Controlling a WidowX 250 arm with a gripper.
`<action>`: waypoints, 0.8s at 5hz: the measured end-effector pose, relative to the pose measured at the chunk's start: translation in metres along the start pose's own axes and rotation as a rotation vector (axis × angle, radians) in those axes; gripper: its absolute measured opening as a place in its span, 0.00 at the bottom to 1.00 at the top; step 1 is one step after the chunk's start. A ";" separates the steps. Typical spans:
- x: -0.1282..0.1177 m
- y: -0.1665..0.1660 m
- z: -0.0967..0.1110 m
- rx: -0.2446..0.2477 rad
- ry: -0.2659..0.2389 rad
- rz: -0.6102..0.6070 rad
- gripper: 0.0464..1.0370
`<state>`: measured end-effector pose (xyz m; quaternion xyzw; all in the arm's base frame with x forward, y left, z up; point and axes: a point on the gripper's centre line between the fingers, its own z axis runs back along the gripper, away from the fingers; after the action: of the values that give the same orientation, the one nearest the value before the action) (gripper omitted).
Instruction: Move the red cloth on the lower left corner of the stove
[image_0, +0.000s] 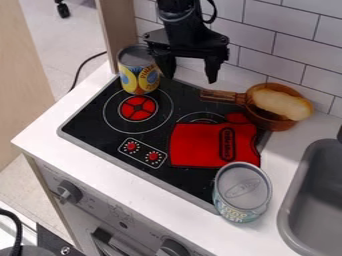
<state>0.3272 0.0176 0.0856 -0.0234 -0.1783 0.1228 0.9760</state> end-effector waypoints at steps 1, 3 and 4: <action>-0.007 0.001 -0.008 0.007 0.032 0.007 0.96; -0.046 -0.037 -0.031 0.027 0.144 0.044 0.96; -0.055 -0.045 -0.046 0.071 0.189 0.086 0.96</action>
<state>0.3043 -0.0396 0.0275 -0.0080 -0.0800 0.1681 0.9825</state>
